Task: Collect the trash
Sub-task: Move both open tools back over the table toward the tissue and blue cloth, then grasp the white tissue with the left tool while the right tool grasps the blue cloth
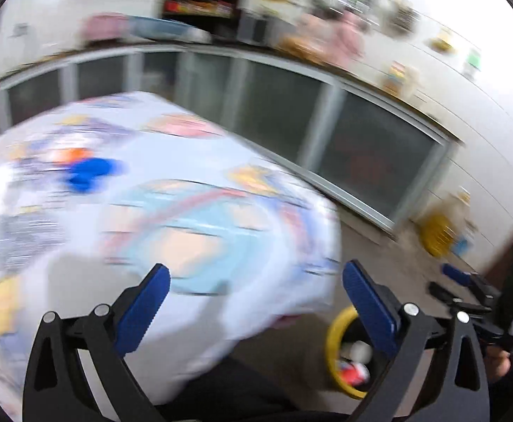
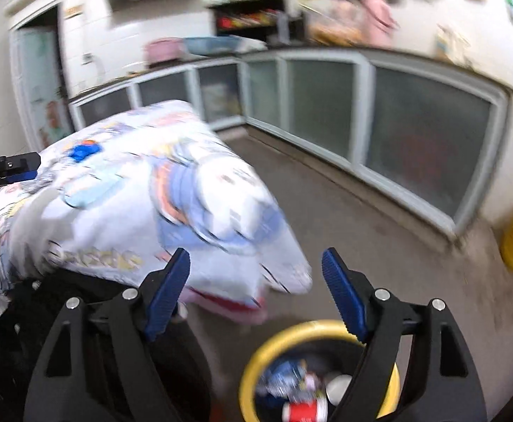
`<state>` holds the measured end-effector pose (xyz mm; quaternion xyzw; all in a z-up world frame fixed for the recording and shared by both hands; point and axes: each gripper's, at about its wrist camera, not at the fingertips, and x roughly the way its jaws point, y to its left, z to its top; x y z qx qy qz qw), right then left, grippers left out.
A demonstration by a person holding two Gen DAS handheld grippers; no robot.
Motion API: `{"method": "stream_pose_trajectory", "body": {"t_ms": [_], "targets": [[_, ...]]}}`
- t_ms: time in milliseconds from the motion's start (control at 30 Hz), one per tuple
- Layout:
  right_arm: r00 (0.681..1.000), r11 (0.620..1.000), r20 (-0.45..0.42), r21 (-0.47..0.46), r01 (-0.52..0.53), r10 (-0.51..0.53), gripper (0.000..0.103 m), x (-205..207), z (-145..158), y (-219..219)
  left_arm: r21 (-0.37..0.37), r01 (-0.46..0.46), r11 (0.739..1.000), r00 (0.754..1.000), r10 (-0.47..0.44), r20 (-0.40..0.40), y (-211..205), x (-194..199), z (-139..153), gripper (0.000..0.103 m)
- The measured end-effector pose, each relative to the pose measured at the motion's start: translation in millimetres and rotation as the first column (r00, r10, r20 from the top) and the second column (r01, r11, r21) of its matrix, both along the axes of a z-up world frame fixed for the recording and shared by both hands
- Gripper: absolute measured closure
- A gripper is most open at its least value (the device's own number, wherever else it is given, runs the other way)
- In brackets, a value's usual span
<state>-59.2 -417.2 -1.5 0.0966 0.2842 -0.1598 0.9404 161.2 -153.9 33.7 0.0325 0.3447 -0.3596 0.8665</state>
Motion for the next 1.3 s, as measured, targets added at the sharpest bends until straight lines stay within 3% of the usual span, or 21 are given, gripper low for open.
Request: {"method": "stream_pose_trajectory", "body": {"t_ms": [133,267,400,567,733,900,1300], "targets": [[0.989,0.991,0.055,-0.014,-0.133,0.134,0.029,67,22,32,-0.003,-0.196,0.981,0.98,0.196,0.041,74,30,14,0.008],[0.957,0.962,0.097,-0.021,-0.271,0.272,0.029,143,40,76,0.022,-0.372,0.928,0.927,0.369,0.069,138,64,21,0.008],[0.922,0.928,0.109,-0.019,-0.373,0.373,0.029,214,50,117,0.037,-0.467,0.884,0.884,0.466,0.032,176,100,21,0.008],[0.889,0.893,0.087,-0.008,-0.45,0.449,0.029,288,55,161,0.045,-0.509,0.859,0.86,0.51,-0.001,199,142,9,0.008],[0.865,0.867,0.054,-0.005,-0.499,0.498,0.03,344,54,194,0.059,-0.51,0.858,0.859,0.512,-0.018,196,176,-3,0.008],[0.852,0.852,0.002,-0.009,-0.524,0.524,0.031,382,47,215,0.084,-0.499,0.862,0.865,0.502,-0.013,188,207,-3,0.008],[0.862,0.867,-0.106,0.01,-0.498,0.496,0.032,435,19,227,0.155,-0.537,0.829,0.823,0.555,-0.121,189,277,-37,0.008]]}}
